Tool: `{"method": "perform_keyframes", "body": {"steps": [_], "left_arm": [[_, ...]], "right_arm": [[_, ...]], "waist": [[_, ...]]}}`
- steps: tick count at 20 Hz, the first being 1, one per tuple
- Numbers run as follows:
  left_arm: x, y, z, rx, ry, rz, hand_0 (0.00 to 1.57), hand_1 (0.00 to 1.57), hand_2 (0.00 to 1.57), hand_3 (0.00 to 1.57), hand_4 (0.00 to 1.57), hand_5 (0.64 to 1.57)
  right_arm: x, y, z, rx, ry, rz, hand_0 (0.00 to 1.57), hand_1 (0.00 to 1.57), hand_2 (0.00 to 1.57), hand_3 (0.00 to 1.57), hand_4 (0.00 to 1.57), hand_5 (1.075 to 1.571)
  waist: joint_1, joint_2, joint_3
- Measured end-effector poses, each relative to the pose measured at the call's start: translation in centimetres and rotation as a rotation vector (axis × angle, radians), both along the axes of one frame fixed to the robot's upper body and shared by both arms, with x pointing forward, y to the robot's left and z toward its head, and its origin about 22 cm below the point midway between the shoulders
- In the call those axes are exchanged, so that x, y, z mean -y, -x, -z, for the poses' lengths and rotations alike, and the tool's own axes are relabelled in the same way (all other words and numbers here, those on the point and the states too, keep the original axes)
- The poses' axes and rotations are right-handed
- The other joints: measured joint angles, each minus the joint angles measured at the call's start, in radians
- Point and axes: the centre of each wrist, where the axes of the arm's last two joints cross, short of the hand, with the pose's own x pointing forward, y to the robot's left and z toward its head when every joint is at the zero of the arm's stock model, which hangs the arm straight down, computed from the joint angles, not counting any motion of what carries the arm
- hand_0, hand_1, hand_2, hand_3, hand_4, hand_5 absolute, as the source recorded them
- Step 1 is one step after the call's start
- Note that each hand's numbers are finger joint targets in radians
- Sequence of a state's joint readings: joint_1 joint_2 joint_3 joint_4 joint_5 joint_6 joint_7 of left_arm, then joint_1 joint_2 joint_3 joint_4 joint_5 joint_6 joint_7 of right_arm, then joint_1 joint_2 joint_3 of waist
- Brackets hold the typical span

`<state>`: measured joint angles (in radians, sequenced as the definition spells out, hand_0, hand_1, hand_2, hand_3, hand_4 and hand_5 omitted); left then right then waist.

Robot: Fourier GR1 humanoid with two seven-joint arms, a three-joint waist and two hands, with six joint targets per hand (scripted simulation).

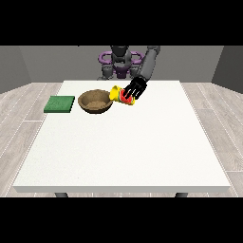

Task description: Pick the cup and pour the ball into the bowl, then pick the bowl and place it on the pad

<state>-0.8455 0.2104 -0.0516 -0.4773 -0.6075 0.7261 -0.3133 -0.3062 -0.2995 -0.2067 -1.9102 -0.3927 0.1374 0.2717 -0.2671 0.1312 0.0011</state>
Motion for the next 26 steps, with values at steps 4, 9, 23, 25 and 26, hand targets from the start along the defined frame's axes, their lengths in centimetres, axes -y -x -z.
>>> {"method": "perform_keyframes", "body": {"steps": [4, 9, 23, 25, 26], "left_arm": [[1.5, -0.8, -0.8, 0.023, -0.127, -0.041, 1.38, 1.38, 1.57, 1.57, 0.85, 1.559], [2.9, -1.5, -1.2, 0.046, -0.354, -0.067, 1.36, 1.36, 1.52, 1.57, 0.89, 1.524], [10.6, -0.3, 0.7, 0.037, -1.082, 0.063, 1.5, 1.5, 1.57, 1.57, 1.05, 1.509], [12.1, -0.2, 0.2, 0.048, -1.136, 0.056, 1.5, 1.5, 1.57, 1.57, 1.05, 1.513], [12.5, 0.4, 0.8, 0.04, -1.158, 0.056, 1.5, 1.5, 1.57, 1.57, 1.05, 1.511]], "right_arm": [[-0.5, -0.6, 0.1, -0.005, -0.003, 0.003, 0.0, 0.0, 0.0, 0.0, 0.34, 1.565], [-0.9, -1.4, 1.0, -0.035, -0.004, -0.008, 0.0, 0.0, 0.0, 0.0, 0.37, 1.565], [0.9, -3.0, 5.3, -0.188, -0.016, 0.052, 0.0, 0.0, 0.0, 0.0, 0.38, 1.566], [0.8, -3.1, 6.1, -0.191, -0.022, 0.056, 0.0, 0.0, 0.0, 0.0, 0.39, 1.566], [0.7, -3.1, 6.5, -0.201, -0.021, 0.057, 0.0, 0.0, 0.0, 0.0, 0.39, 1.566]], "waist": [[0.002, 0.001, 0.0001], [-0.007, -0.025, 0.0012], [0.061, -0.173, 0.0014], [0.061, -0.176, 0.0008], [0.059, -0.187, 0.0005]]}}
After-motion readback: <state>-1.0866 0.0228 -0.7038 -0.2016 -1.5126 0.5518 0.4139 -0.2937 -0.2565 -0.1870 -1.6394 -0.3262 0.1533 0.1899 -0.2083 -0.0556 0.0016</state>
